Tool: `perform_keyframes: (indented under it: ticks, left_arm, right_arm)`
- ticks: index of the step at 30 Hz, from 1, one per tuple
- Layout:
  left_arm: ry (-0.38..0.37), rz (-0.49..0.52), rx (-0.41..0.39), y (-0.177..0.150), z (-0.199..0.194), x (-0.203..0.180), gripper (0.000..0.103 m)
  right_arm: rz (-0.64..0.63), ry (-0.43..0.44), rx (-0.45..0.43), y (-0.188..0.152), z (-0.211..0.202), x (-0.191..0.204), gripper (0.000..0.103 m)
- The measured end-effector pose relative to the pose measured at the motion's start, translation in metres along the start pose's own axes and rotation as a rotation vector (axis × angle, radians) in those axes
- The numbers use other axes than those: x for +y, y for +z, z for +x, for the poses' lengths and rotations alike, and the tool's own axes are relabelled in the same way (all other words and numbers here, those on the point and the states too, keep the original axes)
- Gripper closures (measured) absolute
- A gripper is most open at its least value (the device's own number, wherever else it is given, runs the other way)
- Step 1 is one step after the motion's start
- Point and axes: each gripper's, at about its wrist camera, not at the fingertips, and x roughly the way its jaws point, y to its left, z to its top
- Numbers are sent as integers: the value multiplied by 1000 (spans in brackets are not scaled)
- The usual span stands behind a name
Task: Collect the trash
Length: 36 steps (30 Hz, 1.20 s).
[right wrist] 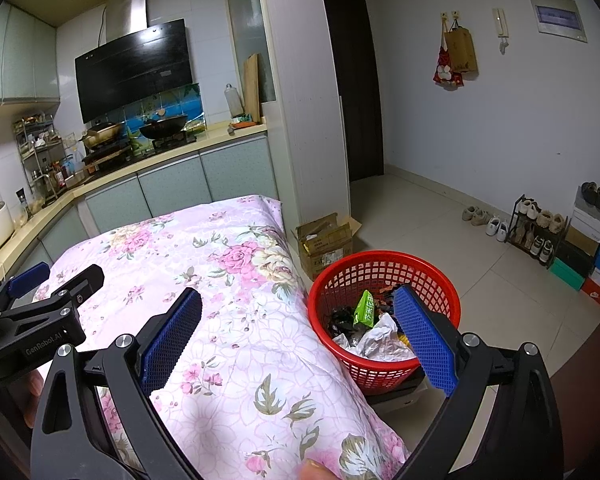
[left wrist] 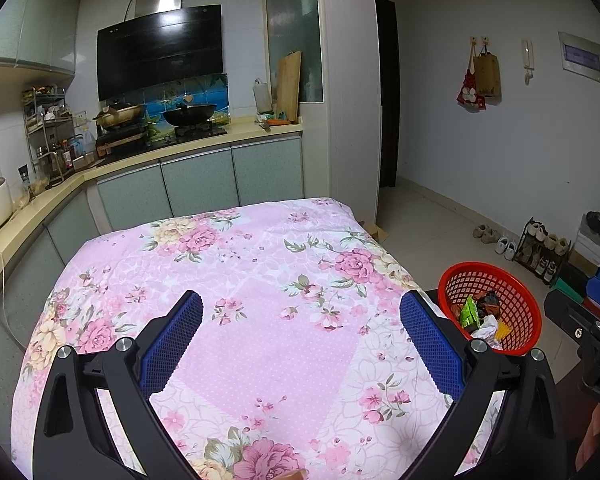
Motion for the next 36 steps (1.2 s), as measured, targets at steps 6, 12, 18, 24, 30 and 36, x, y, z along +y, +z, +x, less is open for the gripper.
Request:
perform_keyframes:
  ticks: [6,12,18,24,30,36]
  left_arm:
    - [4,1,-6,0,-3,-2,7]
    - [10,1,-20,1,-8,-4,7]
    - [14,2,-28,1,-11,-6,7]
    - [-9,-5,-35,1,-16,-6,7]
    - [-30,-15,-53,0,-23,0,7]
    - [-3,-25,-53,1,-33,15,7]
  right_arm:
    - [-1,-1,0,0,0,0,9]
    - [1,-2,-1,-1,0,0,9]
    - [1,-2,-3,-1,-1,0,9]
    - [-1,-1,-2,-1,-1,0,9]
    - [1,5,-1,-1,-2,1,9]
    - [-19,34,-14,-4,-8,16,9]
